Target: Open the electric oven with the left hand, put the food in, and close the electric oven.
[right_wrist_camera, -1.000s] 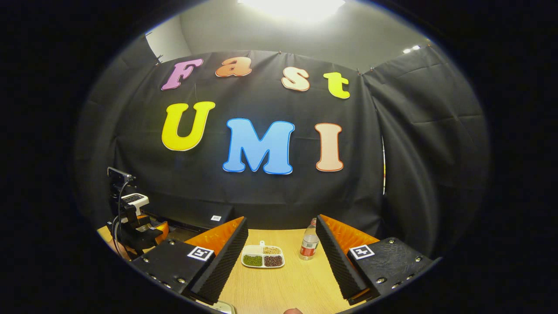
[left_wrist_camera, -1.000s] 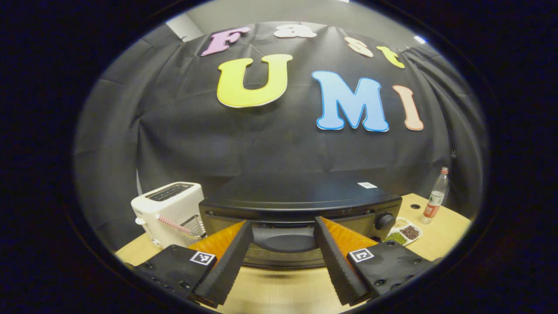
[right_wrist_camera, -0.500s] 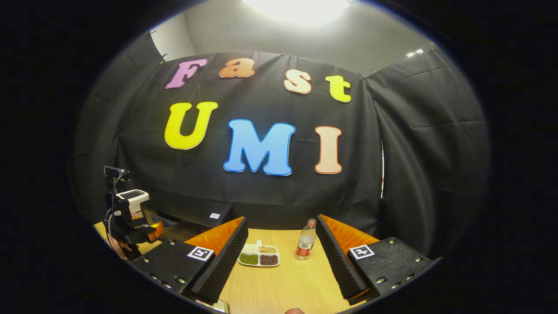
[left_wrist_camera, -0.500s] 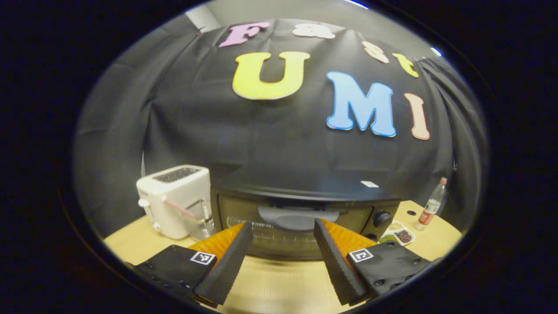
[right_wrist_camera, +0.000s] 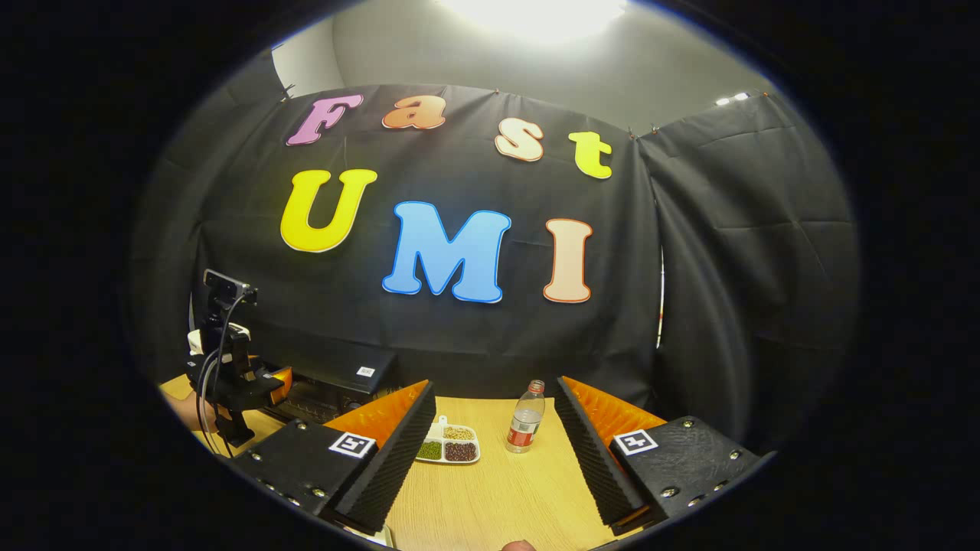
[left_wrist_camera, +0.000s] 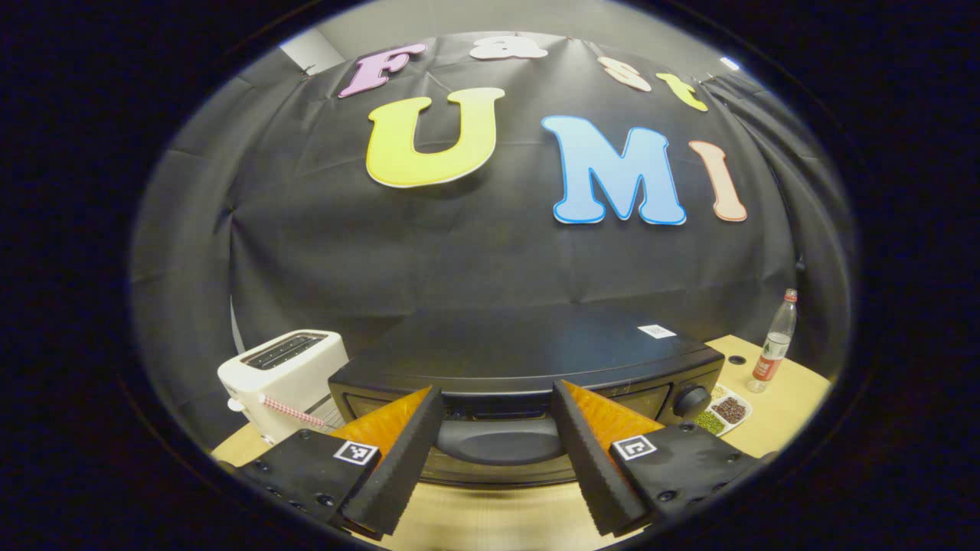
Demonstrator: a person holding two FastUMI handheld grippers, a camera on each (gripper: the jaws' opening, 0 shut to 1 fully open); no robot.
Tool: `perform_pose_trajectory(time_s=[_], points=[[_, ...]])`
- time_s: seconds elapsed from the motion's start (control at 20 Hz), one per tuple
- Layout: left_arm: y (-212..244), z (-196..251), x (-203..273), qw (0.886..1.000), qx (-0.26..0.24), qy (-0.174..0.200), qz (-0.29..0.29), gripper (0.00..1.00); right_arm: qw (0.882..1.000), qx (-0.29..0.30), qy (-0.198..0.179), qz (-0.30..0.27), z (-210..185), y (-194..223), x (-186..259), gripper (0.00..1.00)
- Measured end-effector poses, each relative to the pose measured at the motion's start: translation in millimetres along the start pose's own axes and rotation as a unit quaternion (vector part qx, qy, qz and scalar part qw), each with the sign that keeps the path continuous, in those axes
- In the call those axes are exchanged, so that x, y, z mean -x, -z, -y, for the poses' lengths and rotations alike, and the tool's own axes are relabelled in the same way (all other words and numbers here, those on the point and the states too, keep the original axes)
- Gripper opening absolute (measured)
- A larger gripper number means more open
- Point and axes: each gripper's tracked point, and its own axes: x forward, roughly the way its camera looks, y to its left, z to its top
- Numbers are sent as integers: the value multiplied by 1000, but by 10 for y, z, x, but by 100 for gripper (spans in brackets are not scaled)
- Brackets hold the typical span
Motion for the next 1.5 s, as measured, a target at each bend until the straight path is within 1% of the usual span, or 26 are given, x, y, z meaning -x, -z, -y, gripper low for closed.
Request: perform_pose_trajectory(time_s=[0.05,0.1,0.15,0.2,0.25,0.3,0.55,0.8,0.95,1.1,1.2,1.35,1.4,1.45,1.5], points=[[36,-1,61,1000,0,1,-4,100,1000,-1,-4,-1,-29,7,-4,98],[65,-4,147,1000,0,1,-4,96,1000,-3,-9,-1,-59,4,-10,98],[117,1,250,1000,-1,2,-6,100,1000,-6,-14,0,-86,10,-21,98],[166,-8,360,1000,-2,1,-6,96,1000,-9,-19,1,-117,4,-27,98],[257,-27,457,1000,1,0,-13,100,1000,-11,-26,1,-143,11,-28,98],[323,-22,573,1000,3,3,-15,95,999,-13,-32,1,-164,11,-29,98],[781,-6,918,999,-8,14,-39,95,998,-13,-57,-9,-197,93,-20,98],[1108,0,1086,998,4,3,-69,95,997,-13,-73,-30,-193,222,30,98],[1379,25,1141,995,23,1,-100,95,995,-13,-88,-54,-205,363,49,98],[1576,31,1153,992,21,-4,-122,95,992,-23,-102,-71,-236,457,63,98],[1529,53,1228,992,13,-4,-125,95,989,-25,-117,-82,-274,515,63,98],[1101,52,1441,997,1,-7,-82,95,981,-40,-164,-99,-435,609,124,98],[900,63,1546,998,3,-8,-65,97,976,-49,-183,-108,-494,653,140,98],[678,82,1646,999,2,-5,-48,94,969,-61,-205,-123,-585,738,166,98],[476,94,1749,1000,-2,-6,-30,94,960,-73,-231,-142,-684,827,220,98]])
